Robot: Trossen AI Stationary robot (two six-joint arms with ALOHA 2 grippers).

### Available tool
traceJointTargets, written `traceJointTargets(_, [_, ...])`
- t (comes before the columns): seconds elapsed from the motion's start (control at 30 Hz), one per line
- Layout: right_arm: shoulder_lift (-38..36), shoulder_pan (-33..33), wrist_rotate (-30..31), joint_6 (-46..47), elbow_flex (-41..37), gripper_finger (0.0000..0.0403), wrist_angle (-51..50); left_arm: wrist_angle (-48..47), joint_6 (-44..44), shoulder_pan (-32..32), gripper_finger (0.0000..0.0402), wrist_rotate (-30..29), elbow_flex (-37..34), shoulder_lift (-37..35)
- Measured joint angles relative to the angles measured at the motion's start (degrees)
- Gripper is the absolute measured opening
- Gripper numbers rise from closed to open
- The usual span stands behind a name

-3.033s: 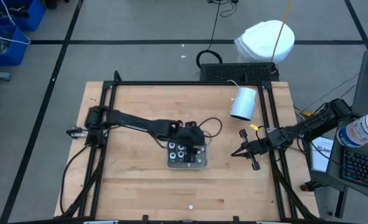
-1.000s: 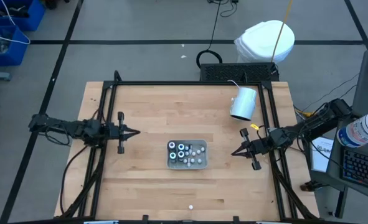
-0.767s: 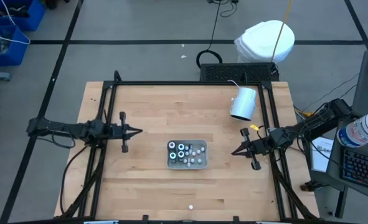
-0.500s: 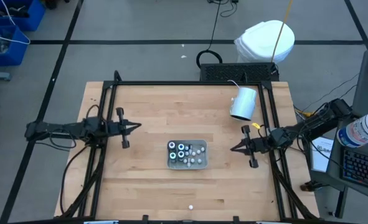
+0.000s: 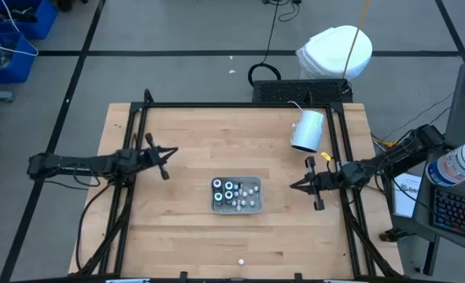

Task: Pick & Place food coloring
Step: Put the small orange food coloring bottle into the gray bin

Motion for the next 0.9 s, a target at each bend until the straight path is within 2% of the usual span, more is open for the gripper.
traceJointTargets(0.23, [3.1, 0.0, 10.0, -0.8, 0.0, 0.0000, 4.0, 0.4, -2.7, -0.1, 0.0044, 2.7, 0.0, 1.6])
traceJointTargets(0.4, [5.7, 0.0, 10.2, -3.3, 0.0, 0.0000, 10.5, 1.9, -4.4, -0.1, 0.0052, 2.7, 0.0, 1.6])
traceJointTargets(0.53, [8.2, 0.2, 10.0, -0.2, 0.3, 0.0000, 13.1, 3.0, -4.7, -0.1, 0.0053, 2.7, 0.0, 1.6])
traceJointTargets(0.7, [12.8, 1.8, 10.1, -2.2, 4.5, 0.0000, 12.6, 4.5, -5.6, -0.1, 0.0053, 2.7, 0.0, 1.6])
traceJointTargets(0.9, [22.2, 4.0, 9.9, -7.0, 11.7, 0.0000, 13.4, 3.9, -5.7, -0.1, 0.0053, 2.7, 0.0, 1.6])
